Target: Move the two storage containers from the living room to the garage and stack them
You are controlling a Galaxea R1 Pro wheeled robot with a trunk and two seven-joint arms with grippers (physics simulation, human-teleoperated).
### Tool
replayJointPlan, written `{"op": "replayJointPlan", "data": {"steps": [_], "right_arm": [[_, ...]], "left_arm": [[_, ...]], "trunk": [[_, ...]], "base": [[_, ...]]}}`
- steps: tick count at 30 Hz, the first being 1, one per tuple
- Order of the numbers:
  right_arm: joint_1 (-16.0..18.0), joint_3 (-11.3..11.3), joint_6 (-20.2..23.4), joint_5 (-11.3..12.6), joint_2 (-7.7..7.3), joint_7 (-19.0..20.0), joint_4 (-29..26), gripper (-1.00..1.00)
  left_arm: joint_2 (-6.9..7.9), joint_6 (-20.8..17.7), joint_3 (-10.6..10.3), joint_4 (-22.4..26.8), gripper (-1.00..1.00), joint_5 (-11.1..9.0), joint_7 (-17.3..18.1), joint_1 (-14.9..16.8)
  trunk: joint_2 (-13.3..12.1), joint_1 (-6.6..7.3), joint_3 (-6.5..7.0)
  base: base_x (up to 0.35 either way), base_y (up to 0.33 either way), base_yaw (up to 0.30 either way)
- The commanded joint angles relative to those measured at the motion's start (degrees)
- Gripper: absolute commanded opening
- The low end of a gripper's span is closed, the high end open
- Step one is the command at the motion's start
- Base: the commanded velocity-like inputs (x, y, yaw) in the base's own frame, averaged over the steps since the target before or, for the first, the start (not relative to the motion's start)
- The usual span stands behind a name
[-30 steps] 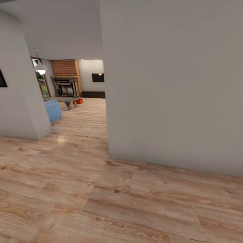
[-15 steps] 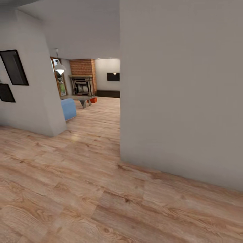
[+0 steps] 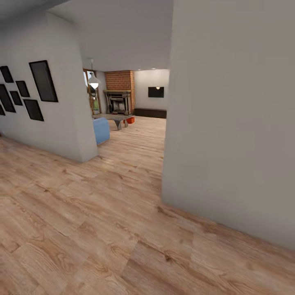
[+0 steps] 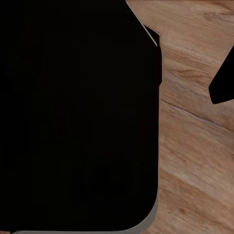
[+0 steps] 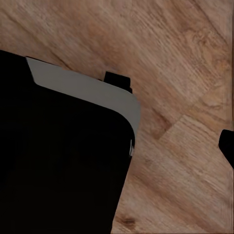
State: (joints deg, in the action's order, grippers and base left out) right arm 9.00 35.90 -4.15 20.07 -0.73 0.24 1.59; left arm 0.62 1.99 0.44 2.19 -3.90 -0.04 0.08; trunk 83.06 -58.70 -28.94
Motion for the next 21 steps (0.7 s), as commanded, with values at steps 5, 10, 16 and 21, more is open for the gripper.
{"op": "replayJointPlan", "data": {"steps": [5,10,16,21], "right_arm": [[0.05,0.48,-0.40,0.49,0.09,0.03,0.17,1.00],[0.05,0.48,-0.42,0.49,0.05,0.03,0.17,1.00],[0.05,0.48,-0.42,0.49,0.03,0.01,0.17,1.00],[0.05,0.48,-0.42,0.60,0.03,0.02,0.17,1.00]], "left_arm": [[0.00,0.12,0.00,0.01,1.00,-0.41,0.02,0.01],[0.00,0.12,0.00,0.01,1.00,-0.41,0.01,0.01],[0.00,0.12,0.00,0.01,1.00,-0.41,0.03,0.01],[0.00,0.12,0.00,0.01,1.00,-0.41,0.00,0.01]], "trunk": [[0.02,-0.03,-0.21],[0.02,-0.03,-0.37],[0.02,-0.03,-0.56],[0.02,-0.03,-0.72]], "base": [[0.325,0.000,0.265],[0.325,0.000,0.265],[0.325,0.000,0.265],[0.325,0.000,0.265]]}}
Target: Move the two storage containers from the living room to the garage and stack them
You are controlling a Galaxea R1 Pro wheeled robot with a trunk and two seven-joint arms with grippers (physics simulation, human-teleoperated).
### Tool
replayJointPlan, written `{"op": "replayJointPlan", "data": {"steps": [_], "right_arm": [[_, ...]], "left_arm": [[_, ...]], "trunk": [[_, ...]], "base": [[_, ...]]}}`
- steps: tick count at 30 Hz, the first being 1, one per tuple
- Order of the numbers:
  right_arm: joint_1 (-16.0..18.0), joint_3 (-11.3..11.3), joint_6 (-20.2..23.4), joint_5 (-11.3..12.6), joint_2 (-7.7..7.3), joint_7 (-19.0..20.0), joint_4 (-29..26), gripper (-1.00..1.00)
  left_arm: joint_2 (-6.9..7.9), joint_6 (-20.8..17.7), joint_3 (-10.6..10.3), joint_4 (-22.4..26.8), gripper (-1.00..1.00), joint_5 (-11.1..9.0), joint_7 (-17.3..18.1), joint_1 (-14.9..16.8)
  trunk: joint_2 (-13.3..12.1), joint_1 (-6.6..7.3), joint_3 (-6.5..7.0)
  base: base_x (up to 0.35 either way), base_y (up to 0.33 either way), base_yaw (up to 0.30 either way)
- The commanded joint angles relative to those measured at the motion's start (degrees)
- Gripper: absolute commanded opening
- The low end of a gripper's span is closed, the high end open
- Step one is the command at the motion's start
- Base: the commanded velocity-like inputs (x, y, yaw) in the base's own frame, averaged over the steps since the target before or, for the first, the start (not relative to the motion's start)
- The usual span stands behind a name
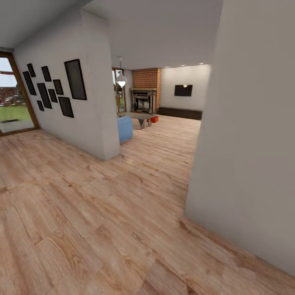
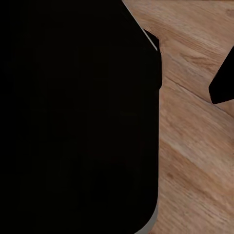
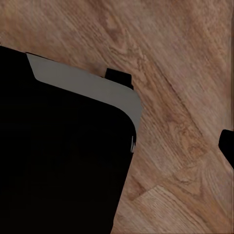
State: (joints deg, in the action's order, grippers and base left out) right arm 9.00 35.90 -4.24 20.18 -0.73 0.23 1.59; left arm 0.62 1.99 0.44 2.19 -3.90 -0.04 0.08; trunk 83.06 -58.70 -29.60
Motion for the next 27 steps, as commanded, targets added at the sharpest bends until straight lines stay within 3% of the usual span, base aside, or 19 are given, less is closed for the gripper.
{"op": "replayJointPlan", "data": {"steps": [1,27], "right_arm": [[0.05,0.48,-0.33,0.53,0.03,0.02,0.17,1.00],[0.05,0.41,-0.29,1.09,0.12,-0.05,0.17,1.00]], "left_arm": [[0.00,0.12,0.00,0.01,1.00,-0.41,0.01,0.01],[0.00,0.06,0.00,0.01,1.00,-0.41,0.00,0.01]], "trunk": [[0.02,-0.03,-0.08],[0.02,-0.03,-0.20]], "base": [[0.325,0.000,0.265],[0.325,0.000,0.279]]}}
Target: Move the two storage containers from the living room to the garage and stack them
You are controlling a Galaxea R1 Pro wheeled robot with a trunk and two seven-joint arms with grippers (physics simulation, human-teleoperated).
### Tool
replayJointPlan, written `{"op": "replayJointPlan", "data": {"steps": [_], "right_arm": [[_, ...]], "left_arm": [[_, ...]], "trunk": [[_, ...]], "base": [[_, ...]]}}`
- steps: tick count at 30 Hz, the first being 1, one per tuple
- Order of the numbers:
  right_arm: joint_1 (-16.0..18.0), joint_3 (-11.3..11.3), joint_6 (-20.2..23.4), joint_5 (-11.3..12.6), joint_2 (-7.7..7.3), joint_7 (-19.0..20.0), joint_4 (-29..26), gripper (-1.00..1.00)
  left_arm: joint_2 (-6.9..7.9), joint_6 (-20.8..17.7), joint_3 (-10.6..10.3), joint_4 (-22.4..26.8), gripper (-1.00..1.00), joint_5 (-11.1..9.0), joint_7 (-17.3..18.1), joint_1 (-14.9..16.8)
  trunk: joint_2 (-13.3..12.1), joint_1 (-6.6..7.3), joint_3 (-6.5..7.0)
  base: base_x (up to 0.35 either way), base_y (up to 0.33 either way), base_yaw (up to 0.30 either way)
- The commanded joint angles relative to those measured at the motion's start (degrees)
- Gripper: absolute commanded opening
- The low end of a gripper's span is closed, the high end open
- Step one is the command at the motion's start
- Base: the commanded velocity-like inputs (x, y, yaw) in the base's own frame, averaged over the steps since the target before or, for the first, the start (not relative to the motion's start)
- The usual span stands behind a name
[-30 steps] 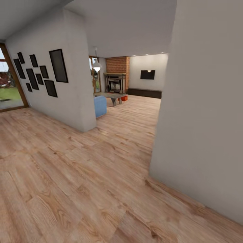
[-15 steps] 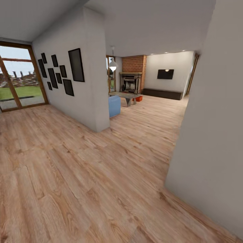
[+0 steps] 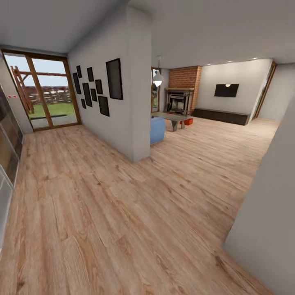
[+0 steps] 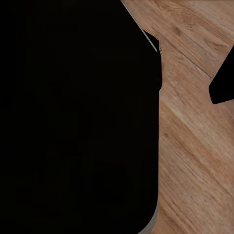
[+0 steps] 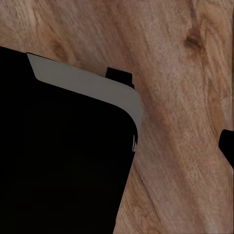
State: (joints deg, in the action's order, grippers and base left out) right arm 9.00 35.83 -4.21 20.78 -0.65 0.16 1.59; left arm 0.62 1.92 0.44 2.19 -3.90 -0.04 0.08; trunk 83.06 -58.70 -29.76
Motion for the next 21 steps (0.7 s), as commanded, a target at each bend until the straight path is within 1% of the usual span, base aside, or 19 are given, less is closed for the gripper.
{"op": "replayJointPlan", "data": {"steps": [1,12,17,21], "right_arm": [[0.05,0.48,-0.33,0.48,0.03,0.02,0.17,1.00],[0.05,0.47,-0.30,0.48,0.00,0.02,0.17,1.00],[0.05,0.47,-0.39,0.48,-0.05,0.09,0.17,1.00],[0.05,0.47,-0.44,0.50,-0.02,0.10,0.17,1.00]], "left_arm": [[0.00,0.12,0.00,0.01,1.00,-0.41,-0.01,0.01],[0.03,-0.07,0.00,0.01,1.00,-0.49,-0.04,0.01],[0.15,-0.08,0.00,0.01,1.00,-0.49,-0.01,0.01],[0.17,-0.08,0.00,0.01,1.00,-0.49,0.01,0.01]], "trunk": [[0.02,-0.03,-0.03],[0.02,-0.03,0.23],[0.02,-0.03,0.27],[0.02,-0.03,0.27]], "base": [[0.325,0.000,0.283],[0.325,0.000,0.271],[0.325,0.000,0.076],[0.325,0.000,-0.029]]}}
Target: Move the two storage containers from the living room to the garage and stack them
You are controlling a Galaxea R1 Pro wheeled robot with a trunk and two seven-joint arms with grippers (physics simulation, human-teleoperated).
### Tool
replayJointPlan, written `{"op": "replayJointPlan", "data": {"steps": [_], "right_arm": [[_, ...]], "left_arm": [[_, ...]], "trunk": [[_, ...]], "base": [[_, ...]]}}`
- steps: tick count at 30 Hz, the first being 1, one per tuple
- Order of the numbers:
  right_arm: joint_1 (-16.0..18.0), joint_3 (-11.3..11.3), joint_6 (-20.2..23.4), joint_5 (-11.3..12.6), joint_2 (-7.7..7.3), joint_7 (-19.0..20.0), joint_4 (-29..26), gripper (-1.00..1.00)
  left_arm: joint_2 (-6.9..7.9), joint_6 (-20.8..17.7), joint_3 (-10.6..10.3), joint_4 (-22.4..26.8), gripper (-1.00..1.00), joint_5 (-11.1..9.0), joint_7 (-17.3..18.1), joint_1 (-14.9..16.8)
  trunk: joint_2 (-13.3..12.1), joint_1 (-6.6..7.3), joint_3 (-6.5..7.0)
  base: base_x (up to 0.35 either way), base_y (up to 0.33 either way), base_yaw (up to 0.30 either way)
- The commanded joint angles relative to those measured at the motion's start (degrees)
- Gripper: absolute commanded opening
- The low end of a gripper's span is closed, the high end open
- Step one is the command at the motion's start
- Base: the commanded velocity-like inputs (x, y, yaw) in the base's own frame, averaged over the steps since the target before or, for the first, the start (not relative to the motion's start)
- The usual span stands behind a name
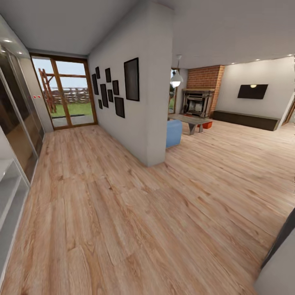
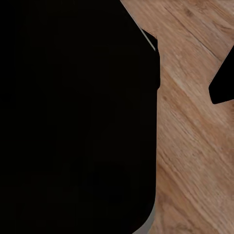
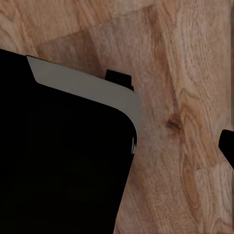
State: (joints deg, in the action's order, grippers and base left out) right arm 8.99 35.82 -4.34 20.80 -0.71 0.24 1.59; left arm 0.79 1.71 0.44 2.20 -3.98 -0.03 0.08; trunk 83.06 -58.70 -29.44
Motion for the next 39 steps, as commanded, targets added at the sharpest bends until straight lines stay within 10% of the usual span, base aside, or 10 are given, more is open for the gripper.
{"op": "replayJointPlan", "data": {"steps": [1,39], "right_arm": [[0.06,0.48,-0.32,0.50,0.06,0.03,0.17,1.00],[0.06,0.39,-0.15,0.56,0.09,0.03,0.17,1.00]], "left_arm": [[0.00,0.14,0.00,0.00,1.00,-0.42,0.00,0.01],[0.00,0.14,0.00,0.00,1.00,-0.42,0.03,0.01]], "trunk": [[0.02,-0.03,-0.05],[0.02,-0.03,1.26]], "base": [[0.325,0.000,-0.154],[0.325,0.000,-0.155]]}}
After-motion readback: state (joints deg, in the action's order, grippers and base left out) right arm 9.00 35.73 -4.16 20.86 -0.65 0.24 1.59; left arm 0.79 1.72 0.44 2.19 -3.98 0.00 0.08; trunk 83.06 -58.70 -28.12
